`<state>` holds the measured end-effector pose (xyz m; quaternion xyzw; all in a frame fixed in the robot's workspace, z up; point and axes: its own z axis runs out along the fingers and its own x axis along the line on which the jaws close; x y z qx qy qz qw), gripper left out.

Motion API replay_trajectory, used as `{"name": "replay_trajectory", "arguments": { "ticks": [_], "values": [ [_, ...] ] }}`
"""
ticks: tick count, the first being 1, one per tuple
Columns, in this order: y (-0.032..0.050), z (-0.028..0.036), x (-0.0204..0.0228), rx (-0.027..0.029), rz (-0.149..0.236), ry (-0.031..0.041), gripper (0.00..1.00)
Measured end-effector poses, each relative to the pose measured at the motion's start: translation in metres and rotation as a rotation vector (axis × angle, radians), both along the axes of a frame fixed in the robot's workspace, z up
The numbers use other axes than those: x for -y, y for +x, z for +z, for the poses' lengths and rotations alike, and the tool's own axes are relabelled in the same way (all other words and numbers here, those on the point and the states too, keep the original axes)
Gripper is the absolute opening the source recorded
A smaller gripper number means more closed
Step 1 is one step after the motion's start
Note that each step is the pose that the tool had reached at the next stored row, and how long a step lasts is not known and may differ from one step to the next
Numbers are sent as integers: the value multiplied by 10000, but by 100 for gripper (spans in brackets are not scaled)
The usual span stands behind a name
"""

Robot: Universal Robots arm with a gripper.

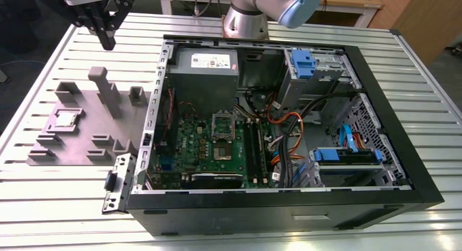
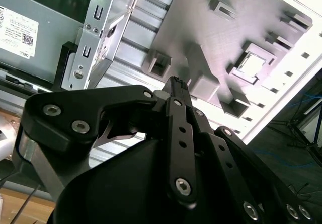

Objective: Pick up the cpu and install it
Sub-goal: 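Reach for the cpu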

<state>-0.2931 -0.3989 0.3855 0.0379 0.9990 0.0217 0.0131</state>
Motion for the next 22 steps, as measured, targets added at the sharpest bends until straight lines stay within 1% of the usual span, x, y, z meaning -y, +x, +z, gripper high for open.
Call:
{"name": "replay_trajectory", "arguments": {
  "ticks": [5, 14, 22],
  "values": [
    [-26, 0, 0, 0, 0, 0, 11],
    [-101, -3, 0, 0, 1, 0, 11],
    [-134, -3, 0, 0, 0, 0, 11]
  ]
}}
